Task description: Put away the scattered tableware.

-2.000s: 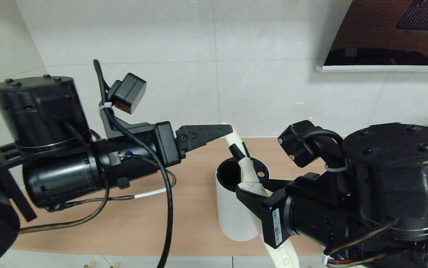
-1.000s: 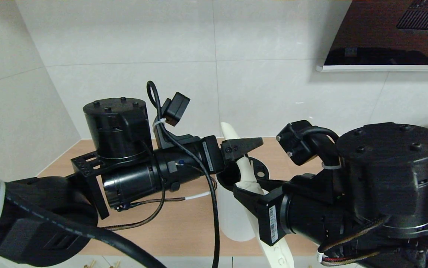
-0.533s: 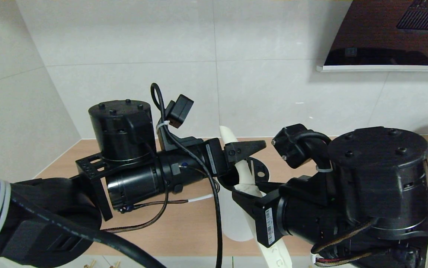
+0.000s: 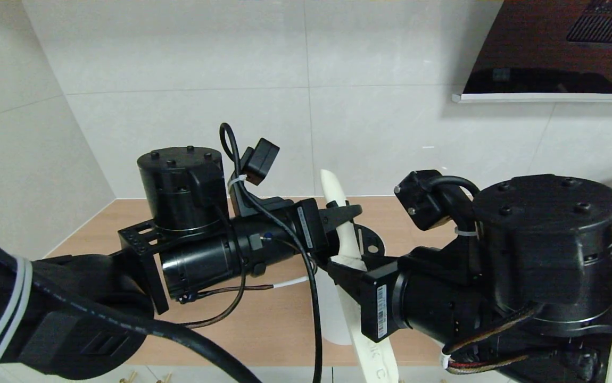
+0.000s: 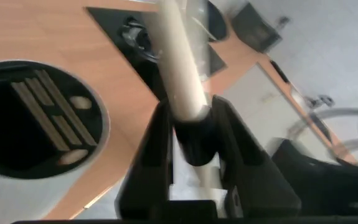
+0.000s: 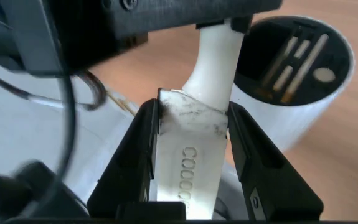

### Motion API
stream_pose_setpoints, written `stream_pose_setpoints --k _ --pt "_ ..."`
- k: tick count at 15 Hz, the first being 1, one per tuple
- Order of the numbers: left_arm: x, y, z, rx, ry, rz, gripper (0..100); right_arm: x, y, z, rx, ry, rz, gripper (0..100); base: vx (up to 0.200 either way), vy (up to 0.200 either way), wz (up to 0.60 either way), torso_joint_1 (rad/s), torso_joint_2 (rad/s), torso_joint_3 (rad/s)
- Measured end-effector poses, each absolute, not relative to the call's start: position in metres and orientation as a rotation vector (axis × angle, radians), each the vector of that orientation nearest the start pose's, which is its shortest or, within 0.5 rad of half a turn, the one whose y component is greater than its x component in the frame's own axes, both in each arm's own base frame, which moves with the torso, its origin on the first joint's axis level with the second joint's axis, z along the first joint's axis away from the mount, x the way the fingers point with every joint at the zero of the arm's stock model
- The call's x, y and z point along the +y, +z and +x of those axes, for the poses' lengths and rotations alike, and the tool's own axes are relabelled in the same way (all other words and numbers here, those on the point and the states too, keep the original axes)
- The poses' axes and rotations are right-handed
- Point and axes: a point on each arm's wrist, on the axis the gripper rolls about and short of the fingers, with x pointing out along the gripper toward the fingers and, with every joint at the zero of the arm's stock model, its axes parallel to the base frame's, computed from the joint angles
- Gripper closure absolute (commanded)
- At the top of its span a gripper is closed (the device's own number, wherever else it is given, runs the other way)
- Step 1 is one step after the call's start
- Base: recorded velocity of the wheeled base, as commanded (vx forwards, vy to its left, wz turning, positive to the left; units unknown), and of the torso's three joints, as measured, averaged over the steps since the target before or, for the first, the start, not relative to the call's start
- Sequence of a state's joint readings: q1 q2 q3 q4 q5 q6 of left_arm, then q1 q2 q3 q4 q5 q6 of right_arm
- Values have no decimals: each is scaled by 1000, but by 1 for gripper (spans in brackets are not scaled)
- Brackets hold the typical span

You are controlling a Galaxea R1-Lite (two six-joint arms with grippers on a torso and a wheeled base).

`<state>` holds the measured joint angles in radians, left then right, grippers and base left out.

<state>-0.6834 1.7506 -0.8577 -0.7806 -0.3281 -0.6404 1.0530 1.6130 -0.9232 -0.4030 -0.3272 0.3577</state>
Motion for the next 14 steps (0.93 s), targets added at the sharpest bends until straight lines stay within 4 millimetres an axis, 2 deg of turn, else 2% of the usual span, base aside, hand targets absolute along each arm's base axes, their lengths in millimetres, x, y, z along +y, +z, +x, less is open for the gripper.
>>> stream_pose_setpoints --k 8,9,14 --pt "-208 200 245 401 -923 -570 100 250 220 153 336 660 165 100 0 0 0 0 0 0" --pt "-208 201 245 395 -922 -571 100 250 220 153 336 659 165 0 0 0 0 0 0 0" --pt "-204 210 242 367 -925 -575 100 248 220 155 336 650 165 0 0 0 0 0 0 0"
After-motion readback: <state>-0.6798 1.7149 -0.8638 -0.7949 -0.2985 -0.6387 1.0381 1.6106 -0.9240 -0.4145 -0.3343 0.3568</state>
